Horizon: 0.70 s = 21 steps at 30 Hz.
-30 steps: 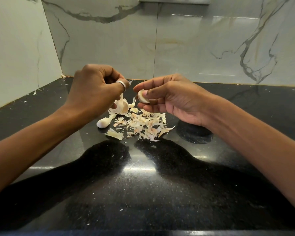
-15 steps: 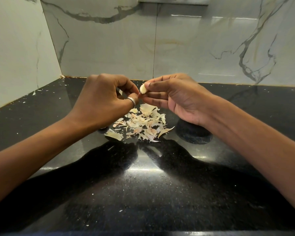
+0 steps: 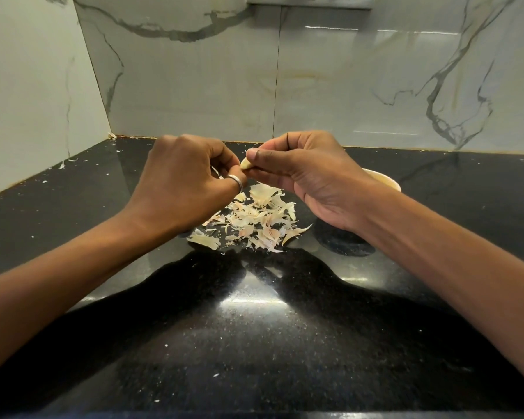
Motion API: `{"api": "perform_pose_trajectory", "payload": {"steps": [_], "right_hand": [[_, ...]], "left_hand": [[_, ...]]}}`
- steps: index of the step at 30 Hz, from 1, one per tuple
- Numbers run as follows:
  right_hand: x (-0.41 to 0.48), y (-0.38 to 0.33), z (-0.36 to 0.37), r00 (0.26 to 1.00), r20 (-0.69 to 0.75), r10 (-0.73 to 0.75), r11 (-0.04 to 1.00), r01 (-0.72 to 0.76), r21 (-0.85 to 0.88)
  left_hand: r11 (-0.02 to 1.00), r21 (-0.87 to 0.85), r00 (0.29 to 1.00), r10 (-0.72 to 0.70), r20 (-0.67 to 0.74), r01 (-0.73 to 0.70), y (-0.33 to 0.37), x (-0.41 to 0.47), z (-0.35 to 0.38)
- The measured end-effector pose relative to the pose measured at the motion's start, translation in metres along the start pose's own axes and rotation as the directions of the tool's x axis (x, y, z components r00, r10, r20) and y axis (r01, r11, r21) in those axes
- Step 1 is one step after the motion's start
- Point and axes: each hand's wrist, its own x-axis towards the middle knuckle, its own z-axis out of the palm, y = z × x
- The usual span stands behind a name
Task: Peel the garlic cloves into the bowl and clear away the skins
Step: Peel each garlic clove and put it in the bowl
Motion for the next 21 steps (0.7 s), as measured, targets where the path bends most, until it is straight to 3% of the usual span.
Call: {"api": "perform_pose_trajectory", "payload": {"steps": [21], "right_hand": [[-0.003, -0.009, -0.004, 0.998, 0.041, 0.055, 0.997, -0.053, -0.053]], "left_hand": [[0.983, -0.16, 0.995, -0.078, 0.059, 0.087, -0.005, 0.003, -0.003]]}}
